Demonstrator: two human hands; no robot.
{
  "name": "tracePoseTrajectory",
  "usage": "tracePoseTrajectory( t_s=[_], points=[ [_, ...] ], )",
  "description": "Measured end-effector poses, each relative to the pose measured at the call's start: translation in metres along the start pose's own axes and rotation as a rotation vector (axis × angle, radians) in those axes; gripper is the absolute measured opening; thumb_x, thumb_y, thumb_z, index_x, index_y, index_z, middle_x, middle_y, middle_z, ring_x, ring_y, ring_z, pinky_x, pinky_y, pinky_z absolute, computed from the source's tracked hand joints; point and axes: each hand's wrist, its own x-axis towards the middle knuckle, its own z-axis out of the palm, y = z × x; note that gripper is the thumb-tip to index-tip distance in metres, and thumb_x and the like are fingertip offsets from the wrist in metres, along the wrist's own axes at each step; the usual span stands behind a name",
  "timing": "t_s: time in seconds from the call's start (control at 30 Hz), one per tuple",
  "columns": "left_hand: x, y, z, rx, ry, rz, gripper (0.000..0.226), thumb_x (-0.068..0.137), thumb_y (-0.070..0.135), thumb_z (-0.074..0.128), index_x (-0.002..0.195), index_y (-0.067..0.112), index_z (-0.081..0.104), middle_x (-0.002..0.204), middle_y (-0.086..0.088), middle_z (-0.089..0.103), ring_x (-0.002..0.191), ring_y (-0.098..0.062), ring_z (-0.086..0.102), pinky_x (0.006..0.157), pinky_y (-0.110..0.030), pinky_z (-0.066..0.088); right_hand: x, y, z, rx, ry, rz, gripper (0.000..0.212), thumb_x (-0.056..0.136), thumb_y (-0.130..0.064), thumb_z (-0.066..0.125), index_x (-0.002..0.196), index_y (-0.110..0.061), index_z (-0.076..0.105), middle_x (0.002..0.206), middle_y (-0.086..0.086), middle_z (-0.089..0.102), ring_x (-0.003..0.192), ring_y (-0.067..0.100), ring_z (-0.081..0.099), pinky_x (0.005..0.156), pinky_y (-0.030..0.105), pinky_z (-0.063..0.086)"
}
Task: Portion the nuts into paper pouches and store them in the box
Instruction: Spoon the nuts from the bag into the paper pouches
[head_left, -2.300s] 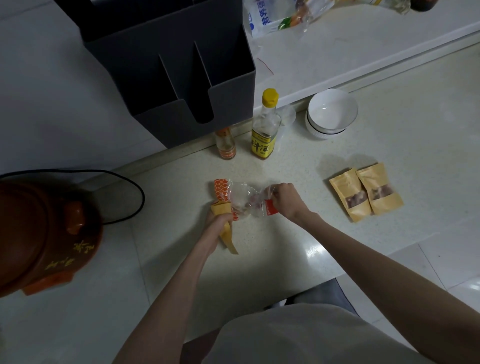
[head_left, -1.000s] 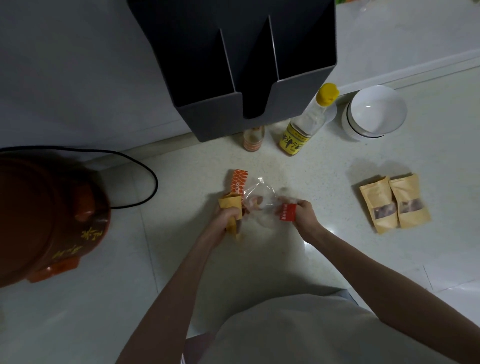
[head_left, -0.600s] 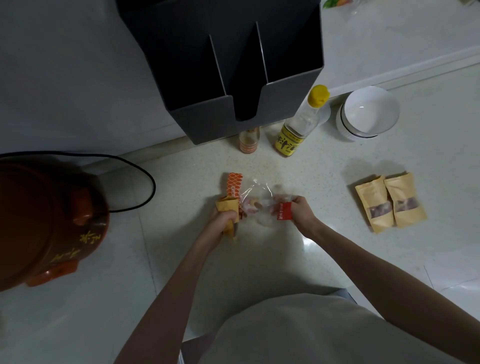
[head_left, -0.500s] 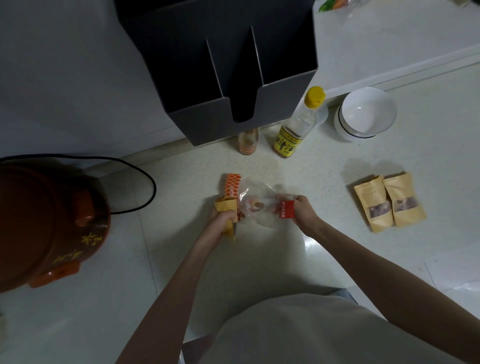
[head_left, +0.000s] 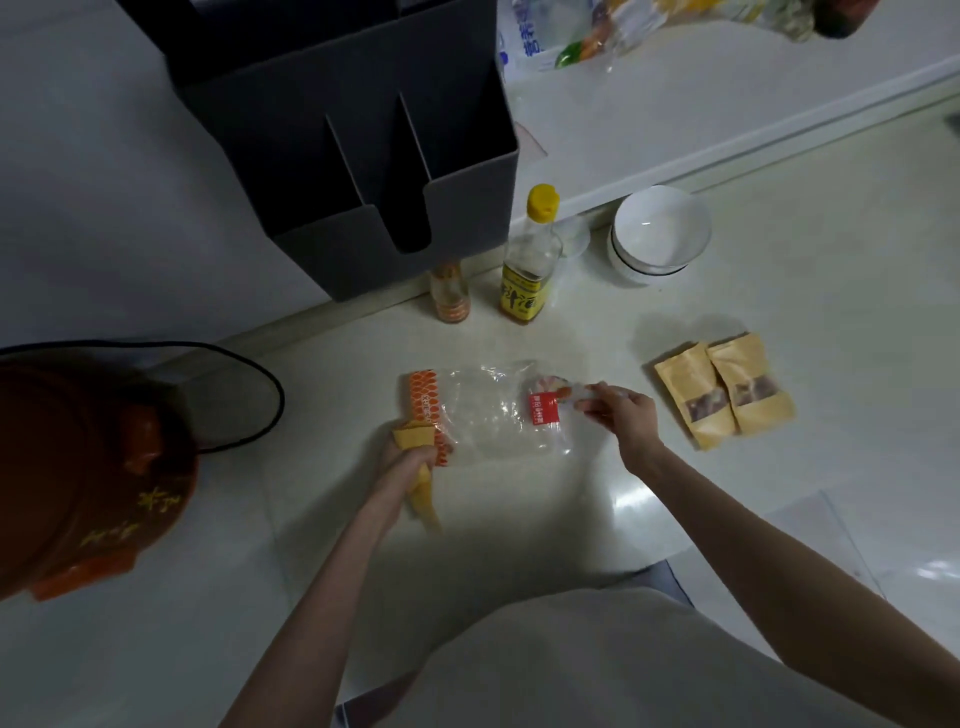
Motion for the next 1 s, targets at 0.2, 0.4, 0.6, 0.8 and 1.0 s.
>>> tracePoseTrajectory(
  t_s=[0.2, 0.4, 0.6, 0.8, 1.0],
  points=[
    [-0.015, -0.012, 0.003, 0.062, 0.170, 0.178, 0.045, 0.070, -0.012, 0.068, 0.095, 0.025, 0.058, 0.087, 0.005, 0.067, 0.078, -0.012, 0.062, 0.069, -0.024, 0.048, -0.009, -0.013, -0.043, 0.099, 0.081, -0.005, 0.019, 0.092, -0.010, 0.057, 0.101, 0.006, 0.064, 0.070, 0.015, 0.065, 0.068, 0.021, 0.065, 0.072, 0.029, 0.053],
    [-0.038, -0.007, 0.031, 0.270, 0.157, 0.454, 0.051, 0.062, -0.006, 0.066, 0.084, 0.037, 0.052, 0.079, 0.023, 0.059, 0.069, 0.007, 0.055, 0.062, -0.005, 0.041, -0.053, -0.053, -0.039, -0.028, -0.054, -0.114, 0.024, 0.093, -0.013, 0.053, 0.100, 0.006, 0.067, 0.060, 0.010, 0.064, 0.062, 0.019, 0.060, 0.061, 0.025, 0.046],
    [-0.057, 0.022, 0.063, 0.363, 0.067, 0.557, 0.060, 0.060, 0.029, 0.074, 0.103, 0.057, 0.043, 0.102, 0.029, 0.053, 0.093, -0.007, 0.057, 0.073, -0.027, 0.052, -0.124, -0.111, -0.009, -0.192, -0.299, -0.410, 0.022, 0.090, -0.012, 0.055, 0.078, -0.003, 0.071, 0.051, 0.015, 0.062, 0.038, 0.022, 0.051, 0.037, 0.022, 0.036],
    [-0.082, 0.044, 0.075, 0.366, 0.094, 0.737, 0.056, 0.056, 0.053, 0.064, 0.105, 0.057, 0.038, 0.107, 0.043, 0.044, 0.104, 0.014, 0.046, 0.068, -0.008, 0.037, -0.167, -0.127, 0.016, -0.579, -0.273, -0.741, 0.024, 0.092, -0.017, 0.054, 0.077, -0.009, 0.070, 0.051, 0.007, 0.065, 0.039, 0.018, 0.054, 0.041, 0.024, 0.042],
    [-0.087, 0.050, 0.074, 0.330, 0.132, 0.776, 0.052, 0.060, 0.046, 0.063, 0.107, 0.041, 0.042, 0.100, 0.018, 0.052, 0.093, -0.005, 0.050, 0.068, -0.002, 0.038, -0.184, -0.126, 0.024, -0.939, -0.349, -1.237, 0.015, 0.092, -0.011, 0.057, 0.093, -0.008, 0.072, 0.066, -0.002, 0.069, 0.048, 0.009, 0.052, 0.056, 0.003, 0.038]
  ],
)
